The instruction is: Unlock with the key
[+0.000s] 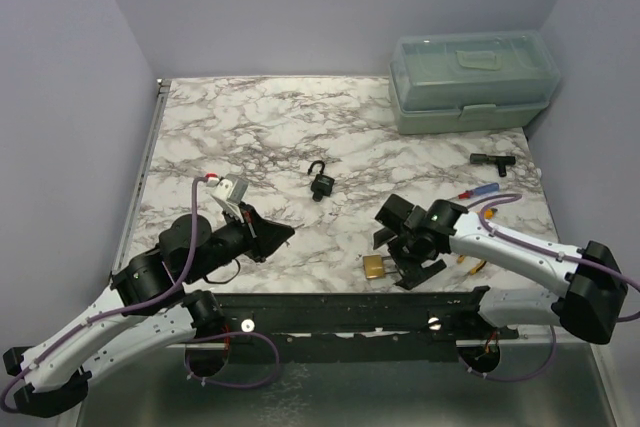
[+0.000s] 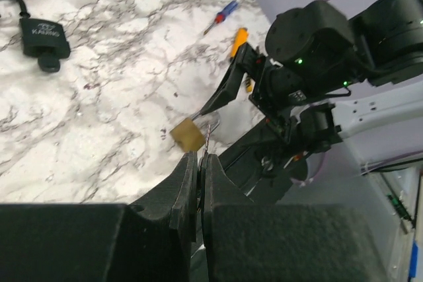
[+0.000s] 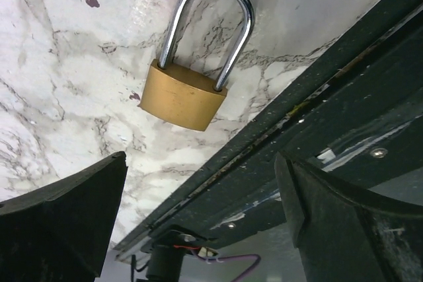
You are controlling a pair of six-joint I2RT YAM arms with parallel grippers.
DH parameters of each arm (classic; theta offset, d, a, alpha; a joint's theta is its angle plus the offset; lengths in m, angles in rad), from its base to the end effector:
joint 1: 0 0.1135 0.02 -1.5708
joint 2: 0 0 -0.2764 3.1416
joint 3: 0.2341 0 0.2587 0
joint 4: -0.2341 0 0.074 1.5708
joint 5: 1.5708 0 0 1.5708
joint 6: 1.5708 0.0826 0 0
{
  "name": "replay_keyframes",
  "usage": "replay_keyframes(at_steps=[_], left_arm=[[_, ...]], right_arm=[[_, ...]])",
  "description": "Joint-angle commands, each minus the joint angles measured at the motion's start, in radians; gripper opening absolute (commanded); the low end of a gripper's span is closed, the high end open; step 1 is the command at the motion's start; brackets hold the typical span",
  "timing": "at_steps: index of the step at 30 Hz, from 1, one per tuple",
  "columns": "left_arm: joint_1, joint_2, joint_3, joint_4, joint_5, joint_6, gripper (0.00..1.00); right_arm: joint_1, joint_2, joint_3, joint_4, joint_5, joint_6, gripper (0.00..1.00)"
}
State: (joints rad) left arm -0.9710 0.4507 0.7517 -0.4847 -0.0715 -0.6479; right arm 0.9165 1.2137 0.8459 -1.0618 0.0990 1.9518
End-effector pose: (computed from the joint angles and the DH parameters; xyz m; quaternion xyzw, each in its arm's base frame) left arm 0.0881 -0.1184 0.3372 0.1011 0.7622 -0.4435 0.4606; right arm 0.1293 0.1551 0.1833 0.4960 0.8640 0.0631 0.0585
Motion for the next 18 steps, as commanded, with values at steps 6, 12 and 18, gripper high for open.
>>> replay_keyframes(at_steps=[6, 12, 18], left_arm=[[-0.006, -0.005, 0.007, -0.093, -0.009, 0.080, 0.00], [-0.005, -0.023, 0.003, -0.086, 0.002, 0.086, 0.00], [-0.005, -0.026, 0.002, -0.084, 0.007, 0.086, 0.00]], right_arm=[[0.002, 0.115, -0.032, 0.113, -0.010, 0.190, 1.00], [0.003, 0.178, -0.044, 0.149, -0.017, 0.244, 1.00], [0.002, 0.225, -0.043, 0.180, 0.009, 0.252, 1.00]])
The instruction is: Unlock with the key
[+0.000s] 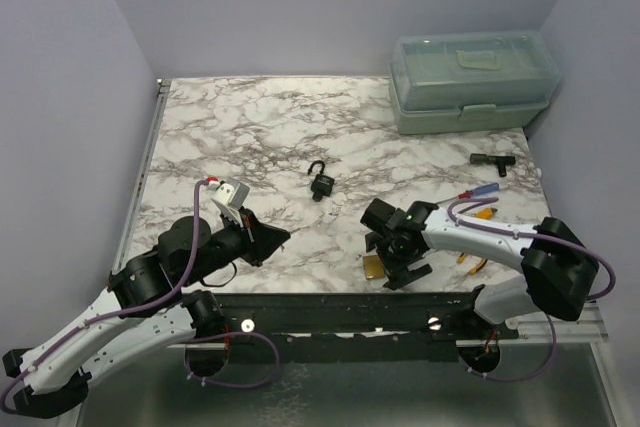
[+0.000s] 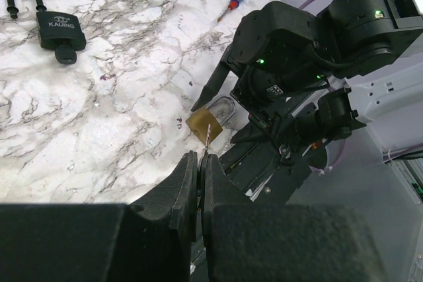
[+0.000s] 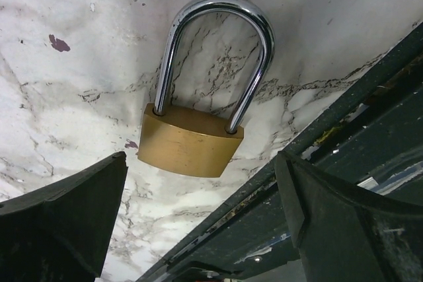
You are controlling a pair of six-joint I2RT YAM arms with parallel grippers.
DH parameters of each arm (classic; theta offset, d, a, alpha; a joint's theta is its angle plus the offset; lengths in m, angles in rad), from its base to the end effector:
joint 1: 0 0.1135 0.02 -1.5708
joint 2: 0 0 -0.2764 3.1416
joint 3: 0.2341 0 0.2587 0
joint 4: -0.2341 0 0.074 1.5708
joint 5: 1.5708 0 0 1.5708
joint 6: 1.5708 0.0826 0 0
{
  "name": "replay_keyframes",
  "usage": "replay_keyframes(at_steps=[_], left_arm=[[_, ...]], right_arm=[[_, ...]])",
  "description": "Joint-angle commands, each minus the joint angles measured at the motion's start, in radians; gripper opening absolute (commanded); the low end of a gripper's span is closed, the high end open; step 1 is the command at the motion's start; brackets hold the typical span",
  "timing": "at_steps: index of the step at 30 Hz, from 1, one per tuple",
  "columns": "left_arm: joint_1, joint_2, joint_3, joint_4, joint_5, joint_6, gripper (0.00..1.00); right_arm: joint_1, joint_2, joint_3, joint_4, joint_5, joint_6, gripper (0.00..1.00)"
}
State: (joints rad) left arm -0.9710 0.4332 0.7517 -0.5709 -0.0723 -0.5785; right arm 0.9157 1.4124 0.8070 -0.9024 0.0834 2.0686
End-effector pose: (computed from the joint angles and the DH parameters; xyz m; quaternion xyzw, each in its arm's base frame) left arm 0.0844 -0.1128 0.3263 0.1323 0.7791 -0.4078 0.4574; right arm 0.1439 0.1761 0.1366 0.5454 0.8365 0.0281 0.0440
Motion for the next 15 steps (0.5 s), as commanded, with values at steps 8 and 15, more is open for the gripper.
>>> replay_keyframes(at_steps=[8, 15], left_arm=[[-0.005, -0.006, 0.001, 0.005, 0.013, 0.019, 0.00], [-0.004, 0.016, 0.001, 0.006, 0.017, 0.022, 0.00]], right_arm=[[0.003, 0.090, -0.001, 0.024, 0.053, 0.156, 0.96], [0.003, 0.148, 0.005, 0.051, 0.054, 0.124, 0.79]])
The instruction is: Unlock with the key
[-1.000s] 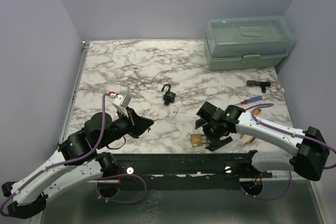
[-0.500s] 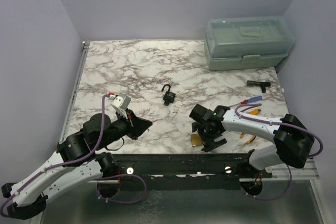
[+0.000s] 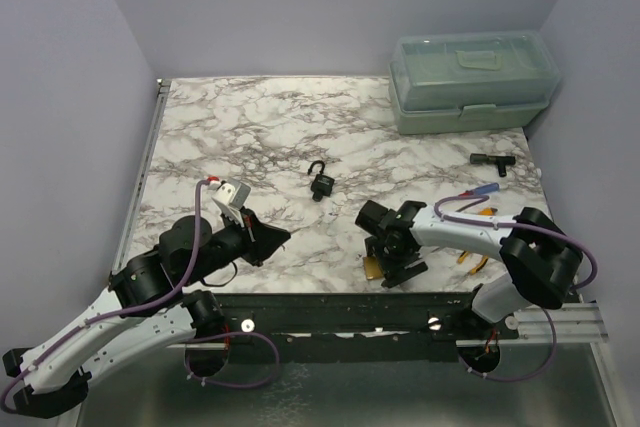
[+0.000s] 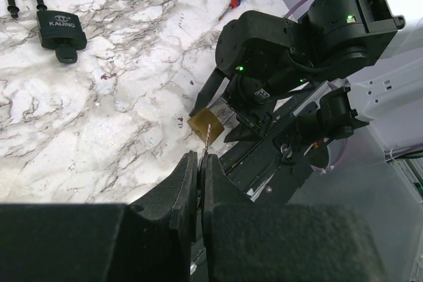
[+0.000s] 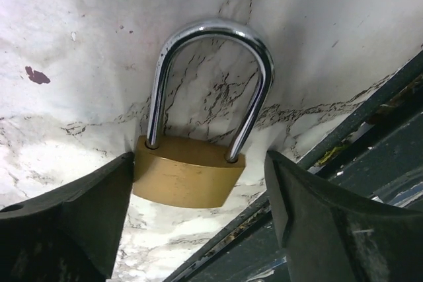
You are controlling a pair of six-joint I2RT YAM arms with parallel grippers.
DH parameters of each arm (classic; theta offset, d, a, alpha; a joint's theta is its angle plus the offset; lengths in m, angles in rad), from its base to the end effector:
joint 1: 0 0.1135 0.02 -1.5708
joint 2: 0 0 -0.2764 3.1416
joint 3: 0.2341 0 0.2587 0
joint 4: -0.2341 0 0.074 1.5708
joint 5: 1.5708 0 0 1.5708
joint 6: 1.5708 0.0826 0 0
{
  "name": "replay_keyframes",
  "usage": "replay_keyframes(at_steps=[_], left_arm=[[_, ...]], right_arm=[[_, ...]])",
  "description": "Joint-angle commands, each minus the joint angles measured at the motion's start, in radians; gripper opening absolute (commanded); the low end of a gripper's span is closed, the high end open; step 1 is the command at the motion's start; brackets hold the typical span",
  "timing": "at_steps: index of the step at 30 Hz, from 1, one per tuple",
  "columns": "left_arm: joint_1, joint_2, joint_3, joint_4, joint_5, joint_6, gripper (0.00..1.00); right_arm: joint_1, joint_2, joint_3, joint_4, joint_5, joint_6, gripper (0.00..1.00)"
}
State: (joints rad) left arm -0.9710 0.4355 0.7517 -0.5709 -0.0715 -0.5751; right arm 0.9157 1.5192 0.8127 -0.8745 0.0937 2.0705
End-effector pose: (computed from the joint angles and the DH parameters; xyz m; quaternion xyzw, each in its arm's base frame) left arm 0.0846 -0.1133 0.3260 0.1341 0.7795 -0.4066 0.4572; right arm 0.1490 0.1813 0.1156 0.5450 0.8371 -0.0087 0.0463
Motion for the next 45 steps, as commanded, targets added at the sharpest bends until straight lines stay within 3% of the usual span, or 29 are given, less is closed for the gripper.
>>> replay_keyframes(at_steps=[1, 5, 7, 8, 14, 17, 19, 22, 32, 39, 45], left_arm=[[-0.004, 0.014, 0.001, 0.005, 0.015, 0.018, 0.00], [-0.005, 0.016, 0.001, 0.005, 0.010, 0.018, 0.00], [-0.005, 0.019, 0.001, 0.006, 0.012, 0.019, 0.00], [-0.005, 0.022, 0.001, 0.005, 0.013, 0.019, 0.00], [-0.005, 0.030, 0.001, 0.006, 0.012, 0.020, 0.00], [-0.005, 0.030, 0.001, 0.006, 0.005, 0.019, 0.00], [-0.005, 0.026, 0.001, 0.005, 0.000, 0.018, 0.00], [-0.004, 0.023, 0.000, 0.005, -0.004, 0.017, 0.00], [-0.005, 0.041, 0.001, 0.005, -0.010, 0.017, 0.00], [-0.005, 0.033, 0.000, 0.005, -0.019, 0.015, 0.00], [-0.005, 0.031, 0.000, 0.004, -0.019, 0.015, 0.00]], right_arm=[[0.003, 0.042, -0.002, 0.028, 0.048, 0.116, 0.74], [0.003, 0.046, -0.004, 0.051, 0.099, 0.064, 0.61], [0.003, 0.055, 0.013, 0.048, 0.146, 0.008, 0.48], [0.003, 0.060, 0.031, 0.054, 0.188, -0.062, 0.41], [0.003, 0.183, 0.236, -0.005, 0.403, -0.535, 0.36], [0.003, 0.228, 0.262, 0.117, 0.380, -0.818, 0.31], [0.003, 0.238, 0.235, 0.253, 0.299, -0.967, 0.32], [0.002, 0.254, 0.226, 0.315, 0.197, -1.054, 0.38], [0.003, 0.354, 0.380, 0.166, 0.182, -1.098, 0.79], [0.002, 0.349, 0.406, 0.115, 0.208, -1.090, 0.83], [0.002, 0.328, 0.373, 0.126, 0.204, -1.104, 0.79]])
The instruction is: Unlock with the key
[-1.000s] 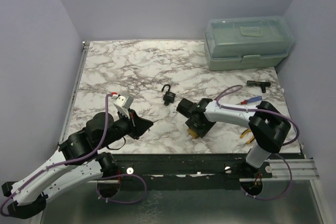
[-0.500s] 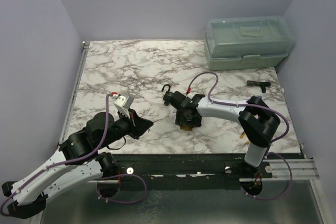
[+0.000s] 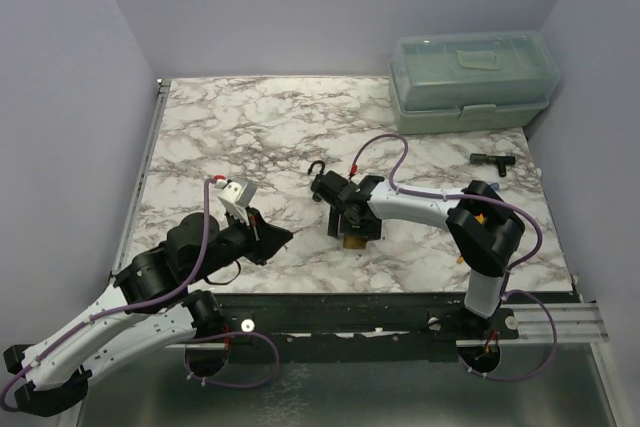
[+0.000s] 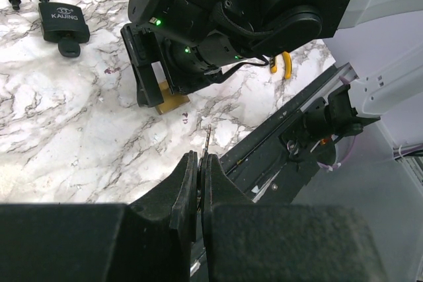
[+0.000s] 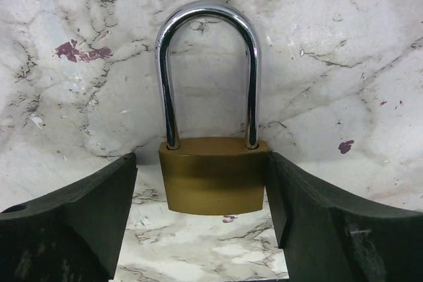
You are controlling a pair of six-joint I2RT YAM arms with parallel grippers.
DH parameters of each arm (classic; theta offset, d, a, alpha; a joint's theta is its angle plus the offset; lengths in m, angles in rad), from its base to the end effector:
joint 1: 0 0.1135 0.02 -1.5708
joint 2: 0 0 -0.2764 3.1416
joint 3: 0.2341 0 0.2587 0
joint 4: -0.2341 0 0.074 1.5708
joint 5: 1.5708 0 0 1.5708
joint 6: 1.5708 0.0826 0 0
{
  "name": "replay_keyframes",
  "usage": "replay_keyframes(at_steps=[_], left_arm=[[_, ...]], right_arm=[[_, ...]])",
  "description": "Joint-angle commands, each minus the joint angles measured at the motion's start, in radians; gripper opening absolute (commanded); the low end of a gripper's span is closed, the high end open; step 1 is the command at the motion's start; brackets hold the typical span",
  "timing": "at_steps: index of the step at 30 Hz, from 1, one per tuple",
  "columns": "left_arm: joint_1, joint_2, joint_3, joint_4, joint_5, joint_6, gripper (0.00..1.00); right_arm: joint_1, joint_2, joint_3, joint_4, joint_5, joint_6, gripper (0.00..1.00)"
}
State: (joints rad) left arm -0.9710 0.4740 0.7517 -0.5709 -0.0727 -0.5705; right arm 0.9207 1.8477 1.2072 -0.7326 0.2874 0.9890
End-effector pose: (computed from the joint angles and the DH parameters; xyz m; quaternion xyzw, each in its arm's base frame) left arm 0.0892 -0.1199 0.3212 0.1384 0.7906 -0.3942 0.4478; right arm 0.2385 0.2750 0.1269 0.0478 0.9838 -0.0026 0.1727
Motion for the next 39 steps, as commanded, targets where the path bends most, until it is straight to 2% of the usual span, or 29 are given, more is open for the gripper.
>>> replay_keyframes(at_steps=[1, 6, 10, 18, 23, 25, 26, 32, 39], left_arm=[[-0.005, -0.006, 0.000, 0.003, -0.018, 0.011, 0.00], [-0.005, -0.004, 0.000, 0.003, -0.019, 0.011, 0.00], [-0.005, -0.007, 0.000, 0.003, -0.019, 0.011, 0.00], [-0.005, -0.009, 0.000, 0.004, -0.024, 0.010, 0.00], [-0.005, -0.005, 0.000, 0.004, -0.024, 0.009, 0.00], [-0.005, -0.004, 0.000, 0.003, -0.027, 0.008, 0.00], [-0.005, -0.004, 0.000, 0.002, -0.029, 0.008, 0.00], [-0.005, -0.017, -0.002, 0.000, -0.043, 0.000, 0.00], [-0.004, -0.057, -0.006, 0.002, -0.060, -0.026, 0.00]], right_arm=[[-0.002, -0.005, -0.031, -0.001, -0.001, -0.037, 0.78], [-0.002, -0.001, -0.032, 0.001, -0.017, -0.040, 0.72], [-0.002, 0.017, -0.017, -0.013, -0.031, -0.044, 0.64], [-0.002, 0.021, 0.003, -0.045, -0.039, -0.030, 0.40], [-0.002, 0.020, 0.083, -0.092, -0.036, 0.005, 0.18], [-0.002, 0.025, 0.117, -0.109, -0.033, 0.021, 0.03], [-0.003, 0.028, 0.134, -0.115, -0.034, 0.031, 0.01], [-0.002, 0.000, 0.177, -0.156, -0.032, 0.131, 0.00], [-0.003, -0.107, 0.198, -0.199, -0.005, 0.257, 0.00]])
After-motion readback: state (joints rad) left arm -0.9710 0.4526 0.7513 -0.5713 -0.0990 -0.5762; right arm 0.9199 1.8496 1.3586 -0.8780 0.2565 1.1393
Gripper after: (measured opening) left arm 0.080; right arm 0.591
